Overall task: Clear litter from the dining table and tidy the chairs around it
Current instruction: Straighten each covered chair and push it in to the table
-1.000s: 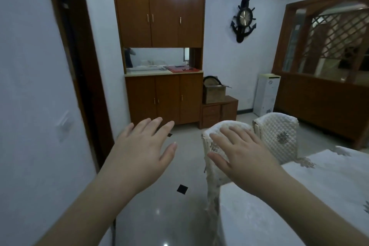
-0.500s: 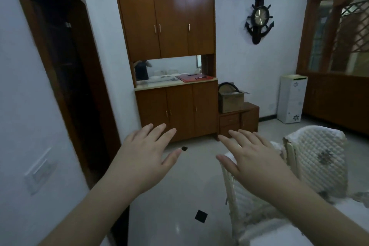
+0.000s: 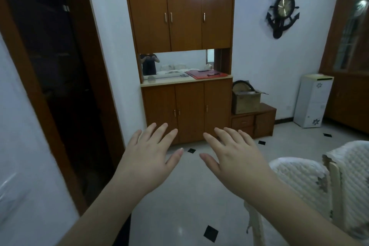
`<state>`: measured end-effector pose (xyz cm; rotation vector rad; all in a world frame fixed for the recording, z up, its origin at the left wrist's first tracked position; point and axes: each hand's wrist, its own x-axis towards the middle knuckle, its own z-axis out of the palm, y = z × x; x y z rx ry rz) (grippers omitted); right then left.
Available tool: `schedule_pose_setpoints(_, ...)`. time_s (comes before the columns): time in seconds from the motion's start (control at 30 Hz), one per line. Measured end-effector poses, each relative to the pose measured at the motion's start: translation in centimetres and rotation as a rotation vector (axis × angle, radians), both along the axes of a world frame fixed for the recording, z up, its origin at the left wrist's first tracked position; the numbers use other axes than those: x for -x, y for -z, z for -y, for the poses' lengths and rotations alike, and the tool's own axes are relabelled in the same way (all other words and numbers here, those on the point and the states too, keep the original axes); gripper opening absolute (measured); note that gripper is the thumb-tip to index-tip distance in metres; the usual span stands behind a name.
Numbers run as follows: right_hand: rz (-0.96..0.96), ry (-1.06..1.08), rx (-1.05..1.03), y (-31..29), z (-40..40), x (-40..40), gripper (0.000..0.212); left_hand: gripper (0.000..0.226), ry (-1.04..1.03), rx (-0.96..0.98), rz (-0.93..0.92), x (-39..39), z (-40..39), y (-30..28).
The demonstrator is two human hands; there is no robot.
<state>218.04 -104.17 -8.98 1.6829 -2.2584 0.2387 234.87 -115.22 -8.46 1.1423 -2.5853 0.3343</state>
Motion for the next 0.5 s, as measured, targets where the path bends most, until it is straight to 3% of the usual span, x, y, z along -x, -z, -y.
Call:
schedule_pose_setpoints(0.13, -0.018, -0.025, -0.012, 0.3, 7.2, 1.3, 0.084, 0.067, 0.011, -0.014, -0.023, 1.4, 6.9, -0.1)
schedule_pose_setpoints(0.37, 0.016, 0.075, -0.013, 1.2, 16.5, 5.3, 0.088, 0.065, 0.088, -0.050, -0.021, 6.0, 16.7, 0.4)
schedule_pose_setpoints(0.5, 0.056, 0.128, -0.002, 2.2, 21.1, 9.0, 0.079, 0.065, 0.116, -0.077, 0.001, 10.0, 21.8, 1.6)
